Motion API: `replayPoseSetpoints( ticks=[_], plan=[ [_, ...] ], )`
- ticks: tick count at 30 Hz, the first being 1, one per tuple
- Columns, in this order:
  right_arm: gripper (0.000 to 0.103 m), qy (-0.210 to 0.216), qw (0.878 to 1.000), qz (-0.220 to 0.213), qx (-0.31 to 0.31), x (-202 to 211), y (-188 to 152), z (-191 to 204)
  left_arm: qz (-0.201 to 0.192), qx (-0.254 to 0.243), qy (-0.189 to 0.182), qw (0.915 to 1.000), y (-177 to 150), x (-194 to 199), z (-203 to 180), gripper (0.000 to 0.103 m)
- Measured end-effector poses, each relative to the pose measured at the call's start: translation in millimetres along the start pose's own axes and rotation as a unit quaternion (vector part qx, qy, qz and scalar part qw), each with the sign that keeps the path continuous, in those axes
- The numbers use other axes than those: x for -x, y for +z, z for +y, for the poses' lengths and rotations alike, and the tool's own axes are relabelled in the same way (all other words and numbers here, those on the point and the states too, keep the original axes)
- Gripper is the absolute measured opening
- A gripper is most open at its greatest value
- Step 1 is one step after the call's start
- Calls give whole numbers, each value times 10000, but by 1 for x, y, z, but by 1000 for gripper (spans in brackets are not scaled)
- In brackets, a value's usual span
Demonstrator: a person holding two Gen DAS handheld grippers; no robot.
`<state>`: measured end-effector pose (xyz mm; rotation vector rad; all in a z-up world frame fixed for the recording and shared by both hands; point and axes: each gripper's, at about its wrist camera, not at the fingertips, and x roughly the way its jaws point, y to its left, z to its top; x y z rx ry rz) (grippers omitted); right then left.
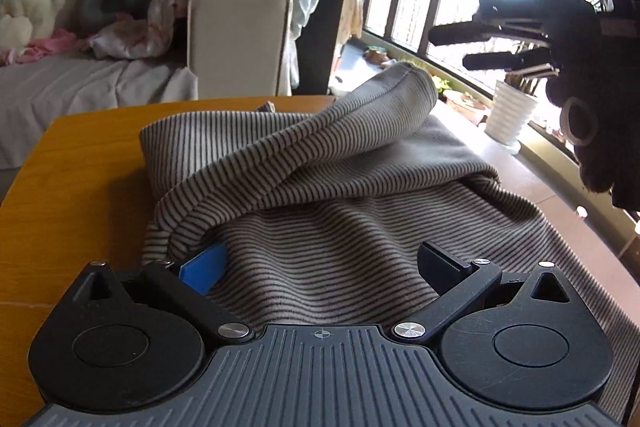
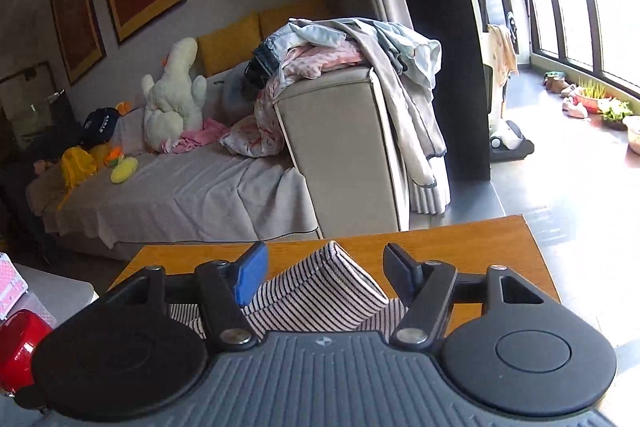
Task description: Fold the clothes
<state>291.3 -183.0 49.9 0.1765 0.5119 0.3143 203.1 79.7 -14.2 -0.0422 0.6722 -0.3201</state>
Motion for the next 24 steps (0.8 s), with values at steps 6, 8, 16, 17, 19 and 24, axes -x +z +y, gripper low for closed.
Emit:
replayPoseSetpoints(
  ticks=[6, 8, 16, 17, 19, 24],
  plan=[
    [47, -48, 9991, 413, 8, -56, -4, 15, 5, 128, -41, 9999, -2, 1, 5, 103],
    [7, -49, 9987, 436, 262, -57, -5, 24, 7, 171, -55, 9998, -2, 1, 7, 103],
    [7, 372, 9952, -589, 686, 26, 30, 29, 10, 247, -94, 9996, -4, 2, 7, 103],
    [7, 217, 9956, -501, 767, 30, 24, 24, 12, 248, -96, 9996, -4, 2, 7, 103],
    [8, -139, 9951, -274, 939, 35, 10, 13, 15, 262, -108, 9996, -4, 2, 7, 103],
    [12, -1325, 9824, 550, 1194, 33, -39, -23, 41, 323, -152, 9994, -5, 4, 9, 103]
  ],
)
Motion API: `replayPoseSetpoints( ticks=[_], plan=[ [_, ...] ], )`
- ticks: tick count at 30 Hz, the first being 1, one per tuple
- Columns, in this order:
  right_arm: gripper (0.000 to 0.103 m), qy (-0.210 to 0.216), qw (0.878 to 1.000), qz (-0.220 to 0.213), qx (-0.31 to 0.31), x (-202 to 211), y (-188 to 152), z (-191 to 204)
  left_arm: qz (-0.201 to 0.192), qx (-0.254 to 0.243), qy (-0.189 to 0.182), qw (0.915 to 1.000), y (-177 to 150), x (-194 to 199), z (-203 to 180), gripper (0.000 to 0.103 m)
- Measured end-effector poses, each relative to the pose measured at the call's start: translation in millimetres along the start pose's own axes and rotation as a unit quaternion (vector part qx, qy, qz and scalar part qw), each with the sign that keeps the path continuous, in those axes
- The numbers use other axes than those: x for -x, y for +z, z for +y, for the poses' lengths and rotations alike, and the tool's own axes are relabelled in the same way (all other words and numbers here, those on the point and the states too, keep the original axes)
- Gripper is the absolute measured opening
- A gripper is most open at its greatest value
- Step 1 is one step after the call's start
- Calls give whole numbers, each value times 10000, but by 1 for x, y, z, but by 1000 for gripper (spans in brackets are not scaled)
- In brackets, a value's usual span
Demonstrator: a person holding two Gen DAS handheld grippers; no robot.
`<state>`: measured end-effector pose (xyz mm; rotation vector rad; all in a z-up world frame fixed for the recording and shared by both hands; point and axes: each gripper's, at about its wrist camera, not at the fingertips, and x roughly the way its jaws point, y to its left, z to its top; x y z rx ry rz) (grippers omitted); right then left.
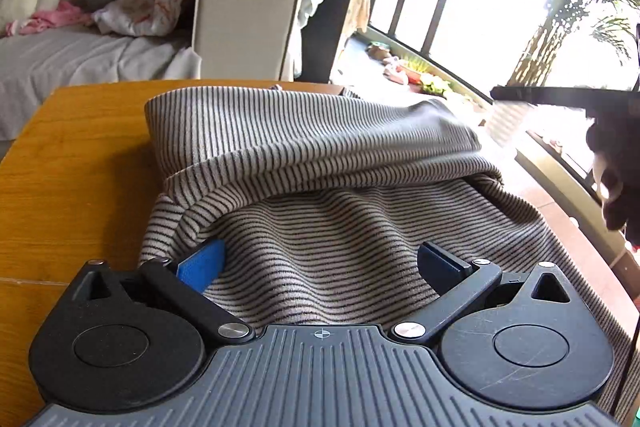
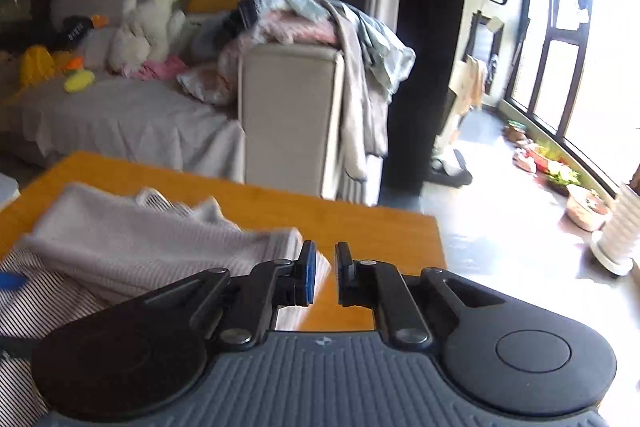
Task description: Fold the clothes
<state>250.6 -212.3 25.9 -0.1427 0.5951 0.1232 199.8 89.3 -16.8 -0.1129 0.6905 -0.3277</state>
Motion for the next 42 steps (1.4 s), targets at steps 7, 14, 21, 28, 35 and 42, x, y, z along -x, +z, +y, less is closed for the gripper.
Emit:
replayPoseSetpoints(
  ticks=[7, 14, 21, 28, 35, 42],
  plan=[
    [42, 935, 9842, -233, -1483, -4, 2, -30, 41, -141, 92, 9998, -1, 0, -6, 103],
    [10, 1288, 9827, 155, -1325, -43, 3, 15, 66, -238, 171, 9995, -1, 0, -9, 103],
    [6, 1214, 9841, -223, -1280, -10, 3, 1, 51, -196, 143, 9997, -1, 1, -8, 103],
    [9, 716, 9909, 90, -1138, -33, -31, 3, 37, -154, 108, 9998, -1, 1, -6, 103],
    [67, 699, 9903, -442, -1120, -5, -21, 6, 47, -168, 117, 9998, -1, 1, -6, 103],
    [103, 1657, 9754, -632, -1307, -2, -21, 29, 80, -248, 188, 9995, -1, 0, -10, 103]
  ],
)
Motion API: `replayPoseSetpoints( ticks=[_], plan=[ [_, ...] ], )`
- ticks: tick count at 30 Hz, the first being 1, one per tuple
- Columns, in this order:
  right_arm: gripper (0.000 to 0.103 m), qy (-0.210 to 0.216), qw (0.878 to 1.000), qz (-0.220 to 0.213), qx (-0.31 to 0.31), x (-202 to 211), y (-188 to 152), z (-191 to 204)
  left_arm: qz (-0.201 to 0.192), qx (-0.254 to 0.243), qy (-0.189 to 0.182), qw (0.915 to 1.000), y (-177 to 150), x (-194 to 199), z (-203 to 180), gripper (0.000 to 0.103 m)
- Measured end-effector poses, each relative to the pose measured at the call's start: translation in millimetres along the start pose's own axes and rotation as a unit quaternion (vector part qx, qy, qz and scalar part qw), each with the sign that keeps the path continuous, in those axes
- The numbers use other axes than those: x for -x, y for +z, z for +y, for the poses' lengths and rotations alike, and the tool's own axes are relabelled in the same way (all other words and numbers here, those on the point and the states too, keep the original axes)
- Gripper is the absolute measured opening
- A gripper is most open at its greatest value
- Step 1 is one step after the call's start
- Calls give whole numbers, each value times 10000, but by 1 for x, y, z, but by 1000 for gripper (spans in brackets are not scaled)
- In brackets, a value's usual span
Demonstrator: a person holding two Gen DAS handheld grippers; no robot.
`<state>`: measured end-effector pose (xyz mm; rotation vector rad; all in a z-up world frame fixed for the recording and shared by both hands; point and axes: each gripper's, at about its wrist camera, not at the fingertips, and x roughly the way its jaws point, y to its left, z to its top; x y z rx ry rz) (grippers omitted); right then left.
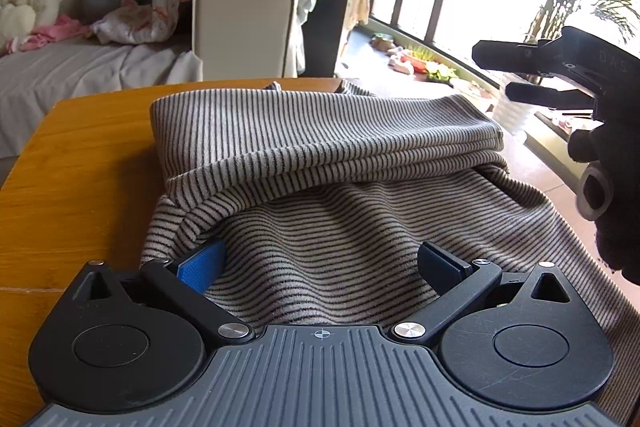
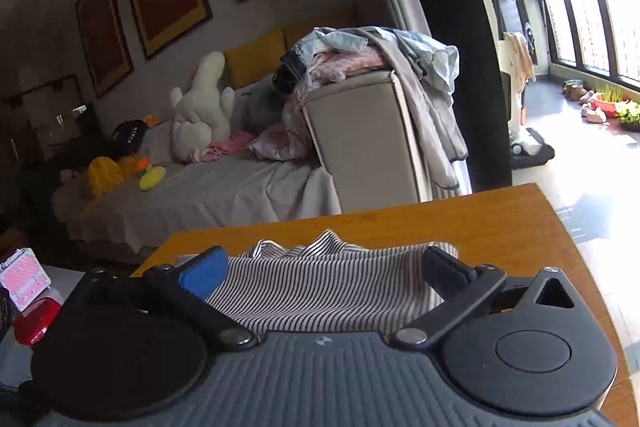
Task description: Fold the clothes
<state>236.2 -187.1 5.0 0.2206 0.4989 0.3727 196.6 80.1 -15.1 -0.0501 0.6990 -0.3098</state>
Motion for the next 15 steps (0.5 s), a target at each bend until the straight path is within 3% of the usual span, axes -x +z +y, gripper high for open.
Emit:
replayPoseSetpoints(
  ticks=[4, 6, 9, 15],
  plan=[
    [103, -408, 9957, 765, -315, -28, -18, -12, -97, 309, -304, 9990, 10, 9, 9, 103],
    [103, -290, 9953, 744, -554, -25, -18, -19, -402, 441, -363, 9976, 25, 17, 12, 103],
    [103, -252, 9951, 732, -617, -22, -18, -19, -776, 479, -32, 9958, 47, 12, 13, 103],
    [103, -375, 9951, 793, -451, -25, -18, -11, -596, 417, -148, 9972, 55, -25, 19, 103]
  ],
)
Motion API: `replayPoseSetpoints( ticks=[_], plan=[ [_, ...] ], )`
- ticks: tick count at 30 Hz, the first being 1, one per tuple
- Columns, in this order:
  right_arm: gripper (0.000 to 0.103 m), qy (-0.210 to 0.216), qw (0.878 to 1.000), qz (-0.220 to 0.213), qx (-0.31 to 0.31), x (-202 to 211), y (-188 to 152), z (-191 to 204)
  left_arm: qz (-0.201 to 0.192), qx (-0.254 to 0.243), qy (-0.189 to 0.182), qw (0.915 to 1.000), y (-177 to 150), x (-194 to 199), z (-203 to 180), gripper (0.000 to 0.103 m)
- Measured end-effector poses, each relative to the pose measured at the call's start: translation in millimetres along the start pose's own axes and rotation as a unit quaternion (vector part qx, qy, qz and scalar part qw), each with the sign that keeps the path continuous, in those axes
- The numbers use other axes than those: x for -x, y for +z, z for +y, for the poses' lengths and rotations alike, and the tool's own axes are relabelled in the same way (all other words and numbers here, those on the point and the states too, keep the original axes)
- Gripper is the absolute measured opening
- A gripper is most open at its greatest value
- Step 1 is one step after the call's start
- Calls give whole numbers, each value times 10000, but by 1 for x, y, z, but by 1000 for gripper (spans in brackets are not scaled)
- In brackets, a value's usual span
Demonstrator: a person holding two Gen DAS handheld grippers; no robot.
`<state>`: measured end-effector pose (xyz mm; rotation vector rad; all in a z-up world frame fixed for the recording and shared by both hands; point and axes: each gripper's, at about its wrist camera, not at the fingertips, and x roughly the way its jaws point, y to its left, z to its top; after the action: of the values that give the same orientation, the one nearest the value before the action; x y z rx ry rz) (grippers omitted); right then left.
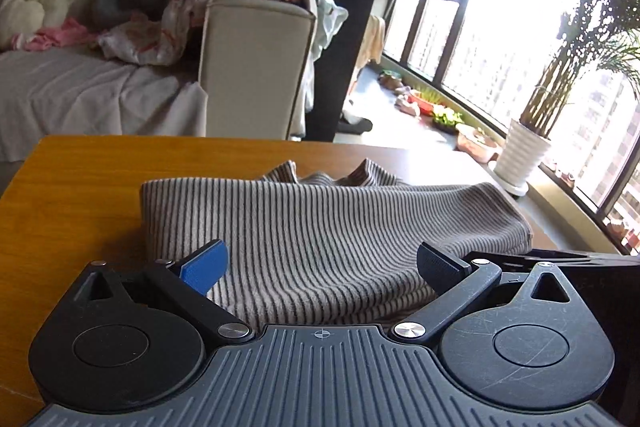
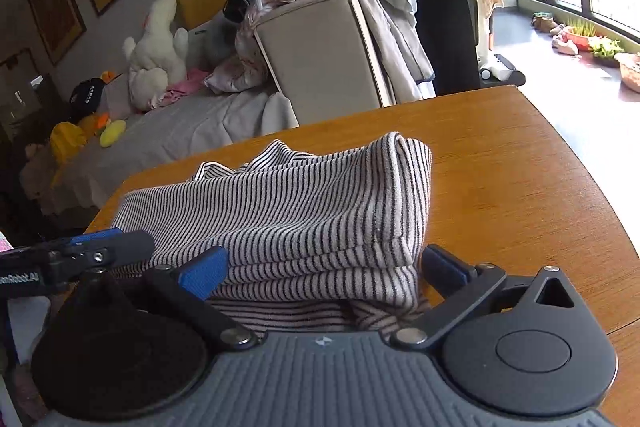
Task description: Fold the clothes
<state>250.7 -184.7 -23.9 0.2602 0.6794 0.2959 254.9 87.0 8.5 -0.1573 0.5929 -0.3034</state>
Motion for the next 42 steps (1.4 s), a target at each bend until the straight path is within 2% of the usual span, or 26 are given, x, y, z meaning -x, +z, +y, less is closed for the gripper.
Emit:
replayPoseSetpoints(
  ticks=[3, 7, 11, 15, 16, 17, 18, 19, 21, 23, 26, 29, 32, 33, 35, 36, 38, 41, 42],
  plan=[
    [103, 56, 9999, 62, 72, -1, 1, 2, 85, -36, -112, 9999, -5, -11, 3, 103],
    [103, -19, 9981, 304, 533, -8, 3, 15, 142, -13, -259, 9996, -10, -20, 8, 103],
    [103, -168, 9989, 279, 336, 0, 12, 10, 70, 117, -374, 9992, -12, -18, 14, 103],
    [103, -675, 9902, -657, 1027, 30, 29, 28, 55, 154, -401, 9991, -13, -18, 15, 103],
    [96, -730, 9850, -879, 1296, 36, 34, 37, 56, 145, -392, 9991, -13, -18, 14, 103],
    [78, -728, 9815, -959, 1488, 39, 38, 45, 55, 139, -386, 9991, -13, -18, 14, 103],
    [66, -667, 9815, -906, 1549, 37, 43, 51, 51, 142, -387, 9991, -13, -17, 14, 103],
    [48, -598, 9819, -836, 1591, 34, 48, 57, 45, 161, -402, 9991, -13, -17, 14, 103],
    [45, -426, 9851, -565, 1565, 17, 60, 67, 37, 198, -432, 9989, -13, -17, 16, 103],
    [45, -461, 9850, -246, 1642, -10, 70, 72, 10, 283, -499, 9984, -13, -14, 19, 103],
    [46, -525, 9895, 135, 1343, -54, 84, 66, 10, 464, -607, 9971, -12, -8, 26, 103],
    [47, -474, 9929, 202, 1072, -89, 92, 57, 122, 429, -591, 9973, -11, 3, 27, 103],
    [48, -344, 9946, 508, 842, -118, 89, 51, 312, 273, -711, 9966, -9, 13, 23, 103],
    [48, -376, 9933, 655, 878, -126, 84, 52, 397, 229, -813, 9956, -9, 17, 22, 103],
    [47, -536, 9875, 531, 1385, -129, 73, 62, 563, 181, -1161, 9915, -8, 26, 20, 103],
    [45, -551, 9860, 523, 1485, -128, 71, 65, 623, 154, -1327, 9891, -9, 32, 19, 103],
    [25, -619, 9836, 483, 1621, -126, 69, 70, 812, 161, -1544, 9845, -12, 40, 15, 103],
    [10, -719, 9807, 384, 1776, -119, 70, 73, 894, 45, -1506, 9845, -19, 47, 9, 103],
    [10, -701, 9810, 324, 1781, -113, 71, 75, 873, 0, -1463, 9854, -21, 49, 9, 103]
  ],
)
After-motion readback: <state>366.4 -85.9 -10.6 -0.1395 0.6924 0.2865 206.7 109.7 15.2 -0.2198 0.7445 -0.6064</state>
